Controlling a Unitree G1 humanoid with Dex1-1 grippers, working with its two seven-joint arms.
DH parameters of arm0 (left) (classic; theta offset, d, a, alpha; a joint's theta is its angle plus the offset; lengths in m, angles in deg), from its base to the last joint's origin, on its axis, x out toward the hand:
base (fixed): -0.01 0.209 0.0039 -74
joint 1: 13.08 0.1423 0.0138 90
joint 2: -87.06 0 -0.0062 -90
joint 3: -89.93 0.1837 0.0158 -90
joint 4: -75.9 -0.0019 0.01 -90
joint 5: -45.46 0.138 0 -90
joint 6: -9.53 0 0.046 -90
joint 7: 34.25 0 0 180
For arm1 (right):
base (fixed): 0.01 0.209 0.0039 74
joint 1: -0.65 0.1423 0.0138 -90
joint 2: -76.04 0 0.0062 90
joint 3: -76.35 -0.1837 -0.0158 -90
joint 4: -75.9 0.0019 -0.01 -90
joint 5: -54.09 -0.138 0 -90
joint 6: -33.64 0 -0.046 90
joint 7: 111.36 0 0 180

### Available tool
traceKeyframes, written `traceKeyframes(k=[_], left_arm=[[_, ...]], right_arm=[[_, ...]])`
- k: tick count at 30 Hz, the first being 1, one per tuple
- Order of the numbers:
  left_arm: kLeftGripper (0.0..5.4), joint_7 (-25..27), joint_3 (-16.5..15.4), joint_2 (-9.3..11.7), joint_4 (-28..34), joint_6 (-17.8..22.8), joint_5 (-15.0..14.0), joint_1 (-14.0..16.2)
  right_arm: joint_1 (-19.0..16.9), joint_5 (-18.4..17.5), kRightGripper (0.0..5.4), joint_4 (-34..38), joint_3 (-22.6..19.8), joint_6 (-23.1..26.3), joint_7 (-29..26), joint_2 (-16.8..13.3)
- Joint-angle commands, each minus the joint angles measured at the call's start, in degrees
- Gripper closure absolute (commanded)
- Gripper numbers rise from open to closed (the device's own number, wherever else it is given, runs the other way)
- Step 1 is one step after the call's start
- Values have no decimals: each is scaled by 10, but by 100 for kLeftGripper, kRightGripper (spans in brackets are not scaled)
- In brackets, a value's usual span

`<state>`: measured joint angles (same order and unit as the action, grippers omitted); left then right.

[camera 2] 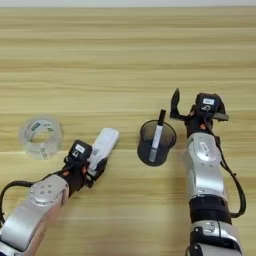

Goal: Move the objects on the table

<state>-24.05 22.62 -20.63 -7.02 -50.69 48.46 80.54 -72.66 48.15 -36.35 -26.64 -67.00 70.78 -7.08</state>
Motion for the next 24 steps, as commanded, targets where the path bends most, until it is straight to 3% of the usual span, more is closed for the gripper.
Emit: traceKeyframes(k=[1,13,24], left_arm=[[254,-5,16,-23,-26,-10,-2,-11],[254,-8,56,-39,-63,-21,-2,-31],[254,-14,68,-55,-137,-39,-7,-68]], right_arm=[[5,4,0,5,1,6,5,2],[7,4,0,6,1,7,6,2],[4,5,0,11,1,10,6,1]])
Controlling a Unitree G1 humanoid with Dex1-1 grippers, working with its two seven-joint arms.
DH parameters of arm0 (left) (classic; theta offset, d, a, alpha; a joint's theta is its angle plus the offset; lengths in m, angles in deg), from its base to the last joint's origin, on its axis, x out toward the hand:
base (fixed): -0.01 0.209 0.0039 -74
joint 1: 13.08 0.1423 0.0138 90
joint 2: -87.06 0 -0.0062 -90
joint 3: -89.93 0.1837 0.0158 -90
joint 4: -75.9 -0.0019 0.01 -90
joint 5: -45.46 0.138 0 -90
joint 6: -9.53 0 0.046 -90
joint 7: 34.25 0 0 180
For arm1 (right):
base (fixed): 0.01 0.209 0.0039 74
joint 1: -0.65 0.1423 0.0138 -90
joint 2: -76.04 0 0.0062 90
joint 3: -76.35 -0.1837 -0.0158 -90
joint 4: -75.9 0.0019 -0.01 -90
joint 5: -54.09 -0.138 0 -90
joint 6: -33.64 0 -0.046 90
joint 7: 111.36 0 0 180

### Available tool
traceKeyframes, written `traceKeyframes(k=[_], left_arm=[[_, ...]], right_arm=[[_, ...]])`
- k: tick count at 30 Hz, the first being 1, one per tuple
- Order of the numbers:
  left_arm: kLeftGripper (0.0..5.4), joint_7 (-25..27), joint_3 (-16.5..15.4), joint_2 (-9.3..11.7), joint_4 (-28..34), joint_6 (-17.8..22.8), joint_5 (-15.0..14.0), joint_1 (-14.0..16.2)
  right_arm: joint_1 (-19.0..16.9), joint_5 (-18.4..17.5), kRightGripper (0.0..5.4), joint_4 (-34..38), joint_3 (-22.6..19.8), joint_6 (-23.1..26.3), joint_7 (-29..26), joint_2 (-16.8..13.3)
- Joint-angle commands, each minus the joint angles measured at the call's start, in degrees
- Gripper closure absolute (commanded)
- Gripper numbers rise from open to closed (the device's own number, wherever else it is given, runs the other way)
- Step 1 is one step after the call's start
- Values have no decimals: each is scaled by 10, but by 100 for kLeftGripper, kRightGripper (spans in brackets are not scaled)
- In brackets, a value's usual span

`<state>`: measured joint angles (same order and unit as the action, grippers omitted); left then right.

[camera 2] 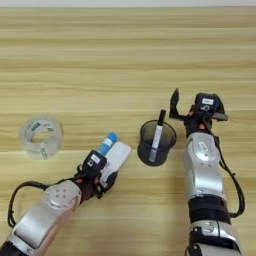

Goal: Move the objects on the table

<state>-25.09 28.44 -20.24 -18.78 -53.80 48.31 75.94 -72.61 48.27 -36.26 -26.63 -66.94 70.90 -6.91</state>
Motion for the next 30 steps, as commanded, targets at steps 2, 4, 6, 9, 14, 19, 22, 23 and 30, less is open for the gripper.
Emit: traceKeyframes(k=[2,4,6,9,14,19,22,23,30], left_arm=[[254,-4,10,-59,-34,-12,-6,-26],[254,-4,9,-60,-49,-18,-7,-30],[254,-5,9,-61,-65,-24,-7,-36],[254,-6,10,-63,-89,-34,-9,-45],[254,-8,13,-71,-127,-48,-9,-60],[254,-13,20,-86,-160,-59,-10,-77],[254,-14,25,-96,-182,-66,-11,-89],[254,-15,26,-98,-189,-69,-11,-93],[254,-18,31,-103,-215,-83,-17,-105]], right_arm=[[3,3,0,10,1,9,5,0],[3,3,0,11,1,9,5,0],[3,4,0,11,1,9,5,0],[3,3,0,12,1,10,5,-1],[2,3,0,13,0,11,4,-1],[3,4,0,13,1,12,5,-1],[4,4,0,12,1,12,6,0],[4,4,0,12,1,12,6,0],[2,5,0,15,3,13,6,1]])
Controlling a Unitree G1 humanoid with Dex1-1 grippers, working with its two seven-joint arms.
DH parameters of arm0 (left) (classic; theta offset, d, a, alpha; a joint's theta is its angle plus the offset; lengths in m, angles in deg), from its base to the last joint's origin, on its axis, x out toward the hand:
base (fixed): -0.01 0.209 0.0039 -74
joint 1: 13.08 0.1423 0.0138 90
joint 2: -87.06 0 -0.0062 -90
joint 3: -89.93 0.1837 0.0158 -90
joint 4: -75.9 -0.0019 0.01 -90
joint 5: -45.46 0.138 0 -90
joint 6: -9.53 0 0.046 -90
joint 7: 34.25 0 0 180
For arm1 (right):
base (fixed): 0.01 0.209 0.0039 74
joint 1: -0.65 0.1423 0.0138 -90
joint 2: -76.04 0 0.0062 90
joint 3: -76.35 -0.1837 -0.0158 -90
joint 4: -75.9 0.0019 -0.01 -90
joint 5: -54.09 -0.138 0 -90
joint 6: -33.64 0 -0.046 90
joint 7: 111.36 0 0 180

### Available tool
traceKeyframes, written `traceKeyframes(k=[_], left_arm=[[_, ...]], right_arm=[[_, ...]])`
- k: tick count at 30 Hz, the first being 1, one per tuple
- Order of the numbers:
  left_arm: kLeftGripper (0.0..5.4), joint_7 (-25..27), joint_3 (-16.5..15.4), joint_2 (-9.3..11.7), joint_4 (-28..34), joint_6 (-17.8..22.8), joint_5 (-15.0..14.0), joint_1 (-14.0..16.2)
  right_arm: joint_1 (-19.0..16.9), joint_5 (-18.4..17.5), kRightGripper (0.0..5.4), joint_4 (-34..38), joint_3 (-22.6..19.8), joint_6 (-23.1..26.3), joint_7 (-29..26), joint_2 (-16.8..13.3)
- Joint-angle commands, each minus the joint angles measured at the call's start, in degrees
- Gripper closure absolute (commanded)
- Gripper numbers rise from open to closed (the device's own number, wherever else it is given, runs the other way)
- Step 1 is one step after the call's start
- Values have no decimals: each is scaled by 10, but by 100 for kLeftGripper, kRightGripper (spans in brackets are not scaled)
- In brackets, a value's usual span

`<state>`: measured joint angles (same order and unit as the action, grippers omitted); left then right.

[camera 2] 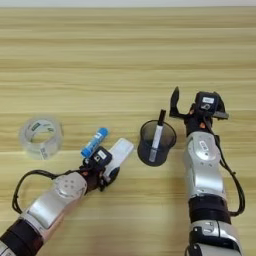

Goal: Move the objects on the table

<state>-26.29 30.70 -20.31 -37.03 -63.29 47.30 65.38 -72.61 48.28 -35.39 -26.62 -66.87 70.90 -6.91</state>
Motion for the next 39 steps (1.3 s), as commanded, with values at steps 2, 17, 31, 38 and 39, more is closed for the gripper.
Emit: traceKeyframes(k=[2,17,31,38,39], left_arm=[[254,-6,8,-102,-32,11,-9,-1],[104,-10,-7,-74,50,9,-21,2],[2,-24,-71,-23,180,54,-27,-8],[2,-24,-121,3,198,60,-12,-21],[2,-24,-129,9,201,62,-9,-22]], right_arm=[[2,5,0,5,3,13,5,0],[3,7,0,2,3,12,5,0],[4,9,0,-1,3,10,5,1],[5,11,0,-2,2,10,5,3],[5,12,0,-2,3,10,5,3]])
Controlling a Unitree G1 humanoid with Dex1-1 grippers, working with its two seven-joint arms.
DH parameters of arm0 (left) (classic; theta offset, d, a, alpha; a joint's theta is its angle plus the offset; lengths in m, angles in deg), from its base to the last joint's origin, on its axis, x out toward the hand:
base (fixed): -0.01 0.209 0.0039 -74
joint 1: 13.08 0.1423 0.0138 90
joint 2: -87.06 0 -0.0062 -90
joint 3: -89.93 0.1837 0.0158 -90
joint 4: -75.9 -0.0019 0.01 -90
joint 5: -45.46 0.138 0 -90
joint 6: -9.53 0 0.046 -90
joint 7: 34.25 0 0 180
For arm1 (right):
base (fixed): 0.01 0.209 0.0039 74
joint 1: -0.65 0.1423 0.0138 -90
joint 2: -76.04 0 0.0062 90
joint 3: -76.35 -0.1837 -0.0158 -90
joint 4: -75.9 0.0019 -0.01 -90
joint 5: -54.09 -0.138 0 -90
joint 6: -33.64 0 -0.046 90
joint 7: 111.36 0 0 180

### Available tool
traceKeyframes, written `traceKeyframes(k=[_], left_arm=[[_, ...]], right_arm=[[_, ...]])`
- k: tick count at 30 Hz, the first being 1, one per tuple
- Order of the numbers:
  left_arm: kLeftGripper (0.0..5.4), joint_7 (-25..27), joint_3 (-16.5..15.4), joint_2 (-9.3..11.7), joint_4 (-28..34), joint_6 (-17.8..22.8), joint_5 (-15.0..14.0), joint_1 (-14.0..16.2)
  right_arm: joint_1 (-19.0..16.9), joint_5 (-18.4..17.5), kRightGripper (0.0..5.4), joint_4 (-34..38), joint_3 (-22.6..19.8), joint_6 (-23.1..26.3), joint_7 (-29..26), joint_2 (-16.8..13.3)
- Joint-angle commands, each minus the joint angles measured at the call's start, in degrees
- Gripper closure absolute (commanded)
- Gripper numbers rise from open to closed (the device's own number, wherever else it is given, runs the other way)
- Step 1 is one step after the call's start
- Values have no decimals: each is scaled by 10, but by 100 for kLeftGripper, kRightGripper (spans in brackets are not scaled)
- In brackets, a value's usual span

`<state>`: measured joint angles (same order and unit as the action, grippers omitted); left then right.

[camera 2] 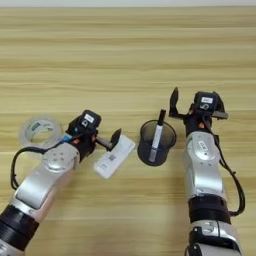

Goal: Move the objects on the table

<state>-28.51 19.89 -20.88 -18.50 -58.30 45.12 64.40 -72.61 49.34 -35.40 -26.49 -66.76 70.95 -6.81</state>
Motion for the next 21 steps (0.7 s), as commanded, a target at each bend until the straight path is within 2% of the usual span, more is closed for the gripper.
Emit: traceKeyframes(k=[1,8,14,21], left_arm=[[2,-1,-27,20,19,14,15,-13],[2,-1,-86,61,32,30,23,-13],[2,-3,-122,95,37,36,32,13],[2,9,-141,122,54,36,31,63]], right_arm=[[4,1,0,-1,1,9,5,2],[4,3,0,-1,2,9,7,4],[4,4,0,0,3,9,9,4],[3,4,0,3,5,9,13,6]])
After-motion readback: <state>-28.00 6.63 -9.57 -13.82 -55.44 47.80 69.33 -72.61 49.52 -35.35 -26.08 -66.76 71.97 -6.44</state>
